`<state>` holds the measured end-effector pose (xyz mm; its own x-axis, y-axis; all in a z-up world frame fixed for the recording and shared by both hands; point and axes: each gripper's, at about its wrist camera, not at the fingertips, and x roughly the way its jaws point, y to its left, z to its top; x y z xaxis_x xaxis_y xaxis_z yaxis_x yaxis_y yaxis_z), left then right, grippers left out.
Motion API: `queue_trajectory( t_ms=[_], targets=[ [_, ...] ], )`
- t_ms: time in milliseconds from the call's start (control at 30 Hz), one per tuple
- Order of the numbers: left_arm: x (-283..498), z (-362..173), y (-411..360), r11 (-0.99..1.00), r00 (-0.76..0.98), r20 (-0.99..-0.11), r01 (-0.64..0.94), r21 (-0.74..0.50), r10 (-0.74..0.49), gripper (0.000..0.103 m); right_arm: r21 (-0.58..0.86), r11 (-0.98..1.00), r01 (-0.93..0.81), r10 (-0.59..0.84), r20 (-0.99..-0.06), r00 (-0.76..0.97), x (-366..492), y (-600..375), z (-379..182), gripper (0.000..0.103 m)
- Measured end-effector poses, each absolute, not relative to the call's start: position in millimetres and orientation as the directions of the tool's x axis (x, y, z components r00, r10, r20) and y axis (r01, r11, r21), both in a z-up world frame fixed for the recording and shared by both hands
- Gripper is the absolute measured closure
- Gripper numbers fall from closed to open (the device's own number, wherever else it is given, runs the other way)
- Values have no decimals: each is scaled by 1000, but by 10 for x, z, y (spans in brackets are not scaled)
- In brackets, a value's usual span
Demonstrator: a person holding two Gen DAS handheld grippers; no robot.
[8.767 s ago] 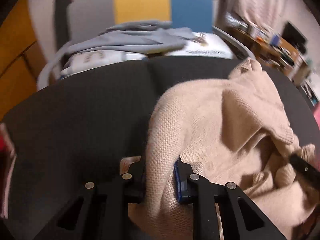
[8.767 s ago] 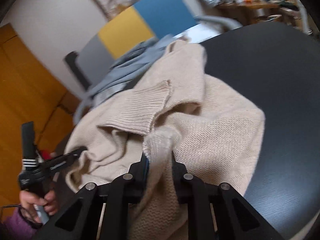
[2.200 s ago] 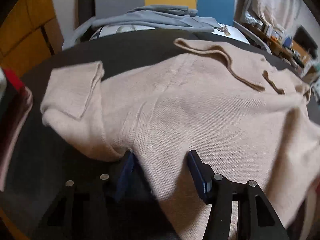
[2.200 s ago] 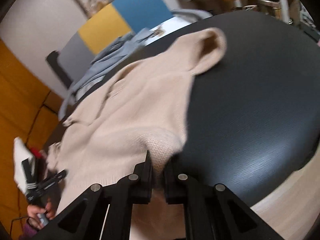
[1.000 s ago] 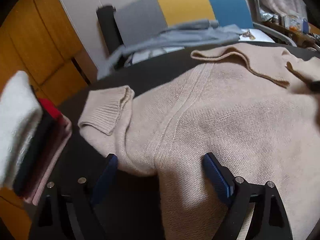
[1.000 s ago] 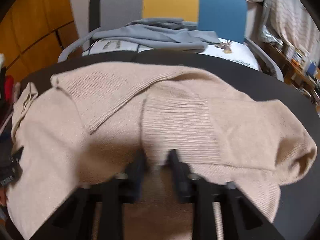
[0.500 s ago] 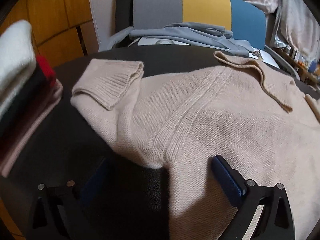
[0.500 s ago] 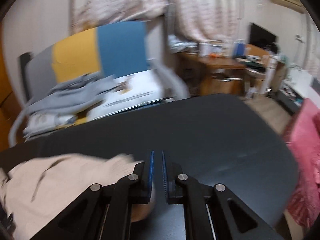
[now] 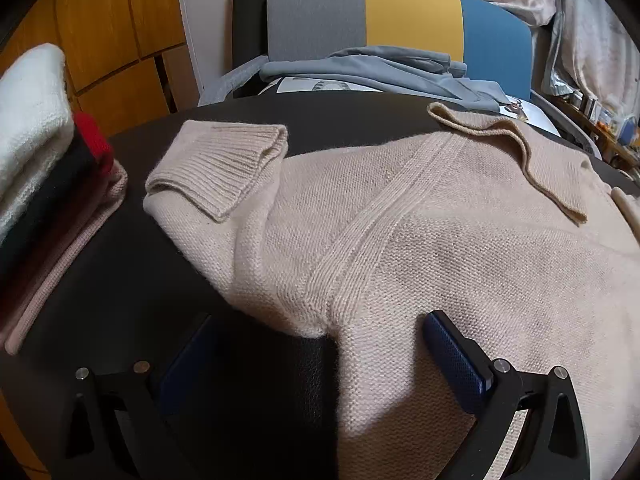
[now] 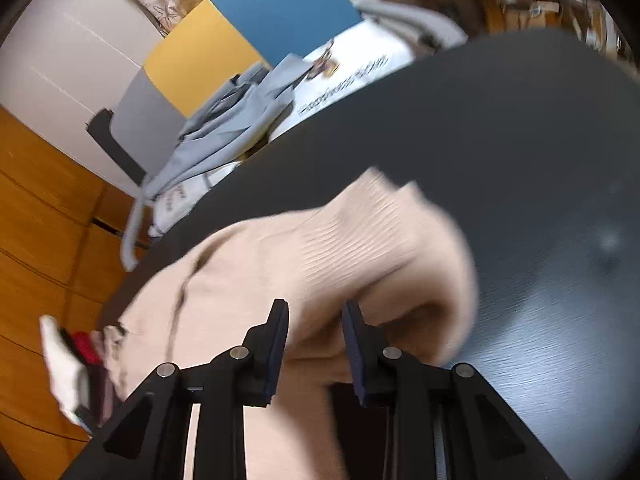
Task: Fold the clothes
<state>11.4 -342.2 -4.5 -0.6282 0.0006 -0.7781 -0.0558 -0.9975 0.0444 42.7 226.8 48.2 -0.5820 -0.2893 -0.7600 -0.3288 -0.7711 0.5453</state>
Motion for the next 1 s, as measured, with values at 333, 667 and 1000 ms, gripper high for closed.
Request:
queue_trajectory(
  t_ms=[333,667,1000],
  targets=[
    [78,-54,-3478,-998,-622,-783,-60,24,18,0,595,-632,-497,-210,-749,-629,330,2388,278,97],
    [80,-59,-3474,-998,-621,-784,-58,20,20,0,438,-671,-598,101,-746,-658,552,3264,838,98],
    [94,-62,-3459,-998,-623,-782,-56,23,17,0,112,-593,-797,426,-797,-428,854,4261,839,97]
  ],
)
